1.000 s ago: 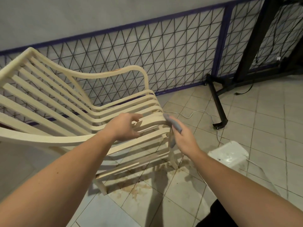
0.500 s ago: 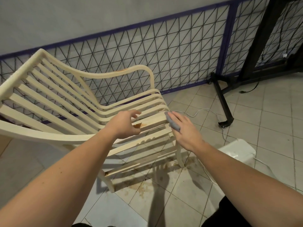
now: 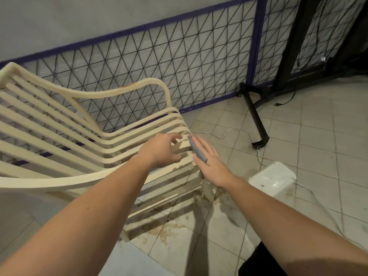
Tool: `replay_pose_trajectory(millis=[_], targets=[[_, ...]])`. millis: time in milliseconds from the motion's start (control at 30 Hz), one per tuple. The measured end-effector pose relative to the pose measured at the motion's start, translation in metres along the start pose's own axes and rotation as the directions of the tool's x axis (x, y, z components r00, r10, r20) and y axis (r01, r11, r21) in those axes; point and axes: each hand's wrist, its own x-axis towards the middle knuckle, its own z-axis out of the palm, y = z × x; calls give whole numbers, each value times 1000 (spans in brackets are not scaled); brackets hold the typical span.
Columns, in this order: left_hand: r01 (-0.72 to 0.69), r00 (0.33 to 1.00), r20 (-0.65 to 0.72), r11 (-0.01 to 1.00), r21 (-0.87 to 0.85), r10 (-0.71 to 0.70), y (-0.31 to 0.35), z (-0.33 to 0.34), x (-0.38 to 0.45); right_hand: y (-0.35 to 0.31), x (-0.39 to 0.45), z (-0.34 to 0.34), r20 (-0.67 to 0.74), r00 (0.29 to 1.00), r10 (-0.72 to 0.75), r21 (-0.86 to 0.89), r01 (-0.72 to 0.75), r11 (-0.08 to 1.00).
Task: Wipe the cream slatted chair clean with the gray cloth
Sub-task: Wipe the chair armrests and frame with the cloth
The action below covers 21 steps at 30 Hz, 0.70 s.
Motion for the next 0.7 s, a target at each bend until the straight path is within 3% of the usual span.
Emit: replay_pose_trajectory(millis=[167,333,433,533,700], targets=[[-28,999,45,997,74,25,16,13,25,28,-3,7,-80,989,124,233,-102,967],[-46,996,84,993,112,37,27,20,41,47,-6,1,-109,931,349,534,-242,810],[-57,995,93,986,154,43,36,20,52,45,-4,2,-245,915,320,522,-153,839],[-60,993,112,988,140,44,37,21,55,30,1,14,-243,964,110,409,-1,913],[-88,989,134,985,151,67,27,16,38,49,4,32,-174,976,132,345,-65,936]])
